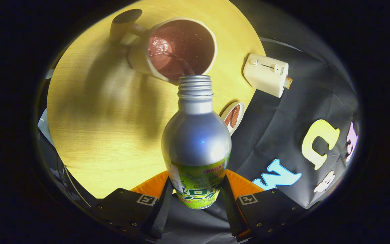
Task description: Take the bottle from table, then pour the juice into the cup, finally place the bottle on the coaster
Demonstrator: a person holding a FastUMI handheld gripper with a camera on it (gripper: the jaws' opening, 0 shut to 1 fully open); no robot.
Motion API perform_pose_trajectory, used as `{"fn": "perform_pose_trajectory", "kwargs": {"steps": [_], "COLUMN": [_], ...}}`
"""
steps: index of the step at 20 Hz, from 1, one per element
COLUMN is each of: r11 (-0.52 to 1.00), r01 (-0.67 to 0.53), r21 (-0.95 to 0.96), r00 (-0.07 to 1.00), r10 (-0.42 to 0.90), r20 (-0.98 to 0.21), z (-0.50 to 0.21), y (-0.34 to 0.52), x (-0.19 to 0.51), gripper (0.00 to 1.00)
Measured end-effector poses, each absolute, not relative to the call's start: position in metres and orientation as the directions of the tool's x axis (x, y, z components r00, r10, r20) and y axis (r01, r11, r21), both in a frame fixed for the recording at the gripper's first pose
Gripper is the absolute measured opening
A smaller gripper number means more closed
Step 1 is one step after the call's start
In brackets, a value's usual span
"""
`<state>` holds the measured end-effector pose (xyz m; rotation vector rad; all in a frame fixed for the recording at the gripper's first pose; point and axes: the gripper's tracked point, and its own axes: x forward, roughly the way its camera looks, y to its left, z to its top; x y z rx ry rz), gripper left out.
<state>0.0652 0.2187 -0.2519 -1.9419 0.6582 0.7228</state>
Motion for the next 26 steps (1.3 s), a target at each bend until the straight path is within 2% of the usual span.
{"fn": "perform_pose_trajectory", "kwargs": {"steps": [26], "r11": [-0.525], "r01": [-0.665], "r21": [-0.531], "r00": [0.699], "r10": [-0.190], "r20": [-0.689], "z": [-0.241], "y": [0.220], "x": [0.072], "gripper": [0.72]}}
